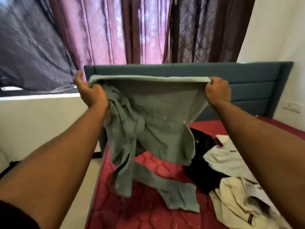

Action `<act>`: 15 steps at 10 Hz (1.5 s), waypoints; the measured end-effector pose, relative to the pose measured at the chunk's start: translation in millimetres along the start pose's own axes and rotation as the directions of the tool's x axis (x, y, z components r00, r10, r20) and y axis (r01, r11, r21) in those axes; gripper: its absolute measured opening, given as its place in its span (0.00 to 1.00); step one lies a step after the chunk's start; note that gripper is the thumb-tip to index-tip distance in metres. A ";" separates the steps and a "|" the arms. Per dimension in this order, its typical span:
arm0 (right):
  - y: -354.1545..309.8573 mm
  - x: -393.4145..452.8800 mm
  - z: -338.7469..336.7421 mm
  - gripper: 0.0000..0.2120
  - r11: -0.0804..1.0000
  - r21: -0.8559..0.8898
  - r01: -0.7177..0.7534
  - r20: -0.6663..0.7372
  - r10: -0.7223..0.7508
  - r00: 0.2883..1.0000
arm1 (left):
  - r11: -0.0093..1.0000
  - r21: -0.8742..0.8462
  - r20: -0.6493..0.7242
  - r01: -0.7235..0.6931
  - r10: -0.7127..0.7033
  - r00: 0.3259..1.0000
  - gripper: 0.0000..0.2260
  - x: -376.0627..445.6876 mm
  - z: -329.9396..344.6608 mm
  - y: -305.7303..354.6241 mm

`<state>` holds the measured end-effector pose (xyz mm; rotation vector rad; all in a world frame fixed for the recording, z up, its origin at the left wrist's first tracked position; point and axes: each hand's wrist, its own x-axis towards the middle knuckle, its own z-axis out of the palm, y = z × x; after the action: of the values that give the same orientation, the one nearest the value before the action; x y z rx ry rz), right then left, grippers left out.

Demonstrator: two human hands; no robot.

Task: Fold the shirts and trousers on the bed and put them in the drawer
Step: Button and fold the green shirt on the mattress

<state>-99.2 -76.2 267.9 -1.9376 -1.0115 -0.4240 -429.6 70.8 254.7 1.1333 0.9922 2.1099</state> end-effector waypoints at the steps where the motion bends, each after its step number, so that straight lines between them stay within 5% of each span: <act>1: -11.7 -3.4 -55.7 0.17 0.990 0.090 0.109 -0.153 -0.094 0.984 | 0.991 -0.129 0.078 0.029 -0.019 0.997 0.21 -5.3 -7.9 47.1; 2: 14.0 -40.3 -80.5 0.17 0.985 0.005 0.173 -0.051 -0.173 0.984 | 0.976 0.081 0.357 0.203 -0.218 0.908 0.11 -50.5 -48.8 49.4; 3: 66.3 -88.2 -69.9 0.12 0.981 -0.113 0.155 0.233 -0.126 0.964 | 0.822 0.541 0.596 -0.177 -0.227 0.770 0.20 -86.3 -105.4 16.0; 4: 130.3 -150.2 -36.1 0.15 0.964 -0.262 0.035 0.461 0.093 0.882 | 0.486 0.763 0.642 -0.427 -0.490 0.589 0.29 -125.5 -158.8 -22.3; 5: 184.5 -237.6 5.8 0.29 0.922 -0.377 -0.087 0.559 0.301 0.772 | 0.427 0.791 0.602 -0.438 -0.670 0.434 0.35 -195.1 -206.8 -64.8; 6: 215.1 -341.4 33.1 0.39 0.859 -0.472 -0.199 0.559 0.466 0.685 | 0.433 0.813 0.554 -0.389 -0.781 0.288 0.26 -270.4 -248.6 -109.9; 7: 222.2 -417.8 53.4 0.40 0.844 -0.519 -0.133 0.638 0.486 0.597 | 0.464 0.828 0.525 -0.315 -0.838 0.145 0.05 -319.4 -271.8 -128.9; 8: 210.2 -453.7 66.9 0.38 0.831 -0.557 -0.002 0.691 0.465 0.554 | 0.508 0.791 0.598 -0.340 -0.758 0.260 0.25 -317.0 -283.9 -142.9; 9: 193.6 -471.7 78.2 0.32 0.853 -0.512 0.100 0.704 0.350 0.618 | 0.330 0.780 0.585 -0.532 -0.685 0.433 0.23 -290.0 -291.7 -159.3; 10: 170.3 -481.7 91.8 0.30 0.922 -0.335 0.193 0.780 0.156 0.606 | 0.146 0.706 0.459 -0.693 -0.840 0.290 0.33 -266.5 -303.7 -175.3; 11: 140.6 -490.8 103.0 0.25 0.980 -0.064 0.186 0.892 -0.027 0.451 | 0.126 0.708 0.406 -0.695 -0.878 0.254 0.22 -270.9 -306.8 -164.8; 12: 104.5 -497.4 104.8 0.09 0.995 0.070 -0.073 0.852 -0.021 0.523 | 0.307 0.927 0.346 -0.218 -0.922 0.173 0.11 -293.5 -293.0 -127.3; 13: 72.2 -505.9 88.9 0.08 0.760 0.203 -0.617 0.880 0.135 0.455 | 0.397 0.912 0.398 0.106 -0.917 0.010 0.20 -318.8 -286.6 -96.2; 14: 63.6 -514.5 81.5 0.15 0.227 0.217 -0.949 0.964 0.104 0.245 | 0.471 0.845 0.534 -0.253 -0.728 0.430 0.20 -332.2 -311.6 -116.0; 15: 50.3 -502.5 65.6 0.11 0.117 0.225 -0.967 0.947 0.206 0.245 | 0.552 0.834 0.534 -0.008 -0.804 0.262 0.25 -336.9 -324.6 -112.0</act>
<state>-372.0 -279.8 -110.9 -1.2720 -0.3572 1.4213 -527.6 -224.9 -111.9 1.7591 1.3050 0.2591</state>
